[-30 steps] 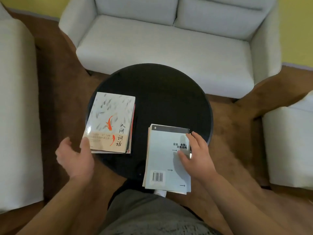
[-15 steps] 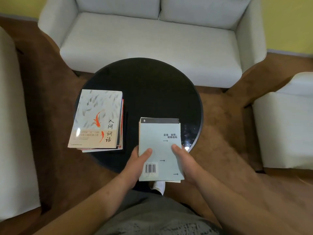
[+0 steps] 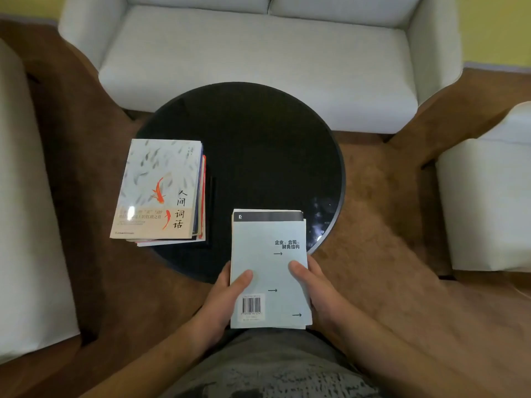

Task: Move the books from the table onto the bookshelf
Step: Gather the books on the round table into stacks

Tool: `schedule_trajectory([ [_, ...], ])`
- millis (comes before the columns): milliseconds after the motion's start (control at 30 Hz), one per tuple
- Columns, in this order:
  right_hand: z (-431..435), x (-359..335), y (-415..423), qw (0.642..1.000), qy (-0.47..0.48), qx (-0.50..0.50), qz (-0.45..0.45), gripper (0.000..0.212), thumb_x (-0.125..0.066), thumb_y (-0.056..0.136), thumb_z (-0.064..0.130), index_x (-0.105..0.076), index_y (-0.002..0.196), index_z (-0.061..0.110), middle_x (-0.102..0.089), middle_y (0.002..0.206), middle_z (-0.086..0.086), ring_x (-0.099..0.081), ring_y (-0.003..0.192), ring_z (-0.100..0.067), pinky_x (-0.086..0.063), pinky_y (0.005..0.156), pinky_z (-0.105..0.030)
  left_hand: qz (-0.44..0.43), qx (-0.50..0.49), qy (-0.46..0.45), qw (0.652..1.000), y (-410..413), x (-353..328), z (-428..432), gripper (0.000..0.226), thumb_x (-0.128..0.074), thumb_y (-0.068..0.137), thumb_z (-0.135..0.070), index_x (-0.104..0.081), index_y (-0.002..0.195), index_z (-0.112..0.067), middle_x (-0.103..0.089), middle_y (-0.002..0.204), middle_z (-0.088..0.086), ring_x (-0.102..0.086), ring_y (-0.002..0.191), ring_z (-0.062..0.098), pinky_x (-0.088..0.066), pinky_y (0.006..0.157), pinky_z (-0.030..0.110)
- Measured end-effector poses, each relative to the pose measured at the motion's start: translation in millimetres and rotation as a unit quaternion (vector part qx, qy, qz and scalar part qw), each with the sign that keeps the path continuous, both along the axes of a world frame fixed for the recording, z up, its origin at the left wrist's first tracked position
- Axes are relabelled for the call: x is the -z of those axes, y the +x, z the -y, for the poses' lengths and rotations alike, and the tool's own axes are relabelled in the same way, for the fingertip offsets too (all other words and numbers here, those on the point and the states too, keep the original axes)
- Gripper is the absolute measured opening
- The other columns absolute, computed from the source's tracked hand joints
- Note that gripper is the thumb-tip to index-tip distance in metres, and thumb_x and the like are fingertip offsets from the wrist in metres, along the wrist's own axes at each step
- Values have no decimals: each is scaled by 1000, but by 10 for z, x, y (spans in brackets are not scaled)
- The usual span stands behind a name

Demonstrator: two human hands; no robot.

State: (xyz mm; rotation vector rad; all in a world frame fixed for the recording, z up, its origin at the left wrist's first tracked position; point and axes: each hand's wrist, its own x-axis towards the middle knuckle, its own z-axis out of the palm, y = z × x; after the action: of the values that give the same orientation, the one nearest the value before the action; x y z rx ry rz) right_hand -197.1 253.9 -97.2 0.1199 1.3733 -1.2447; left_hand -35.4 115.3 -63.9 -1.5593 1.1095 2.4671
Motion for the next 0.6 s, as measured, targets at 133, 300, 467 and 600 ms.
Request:
schedule_trajectory([
  [133, -128, -9, 80, 999, -20, -37, -31, 81, -84, 79, 46, -42, 147, 38, -67, 139, -4, -67, 124, -32, -52, 103, -61, 14, -25, -17, 999, 132, 25, -103, 69, -81, 78, -32, -48, 139, -24, -73, 122, 9, -74, 105, 28, -58, 90, 48],
  [300, -60, 13, 71, 999, -30, -29, -17, 79, -82, 77, 34, -44, 146, 38, -69, 136, -5, -68, 121, -35, -52, 102, -64, 20, -10, -12, 1000, 52, 94, 14, 77, -74, 71, -32, -42, 141, -30, -68, 128, 12, -71, 109, 34, -57, 93, 54],
  [467, -14, -132, -38, 998, -28, -35, -45, 65, -75, 80, 28, -51, 141, 26, -70, 132, -10, -71, 115, -36, -54, 100, -62, -3, -2, 13, 1000, 11, 34, 48, 62, -71, 78, -29, -53, 136, -31, -74, 122, 12, -71, 111, 37, -52, 99, 61],
  [600, -38, -363, -46, 993, -44, -60, -90, 77, -80, 73, 38, -49, 142, 26, -71, 130, -8, -74, 110, -32, -61, 91, -52, -30, -15, 3, 999, 49, -82, -11, 56, -71, 85, -20, -52, 138, -27, -73, 123, 14, -71, 110, 39, -55, 95, 60],
])
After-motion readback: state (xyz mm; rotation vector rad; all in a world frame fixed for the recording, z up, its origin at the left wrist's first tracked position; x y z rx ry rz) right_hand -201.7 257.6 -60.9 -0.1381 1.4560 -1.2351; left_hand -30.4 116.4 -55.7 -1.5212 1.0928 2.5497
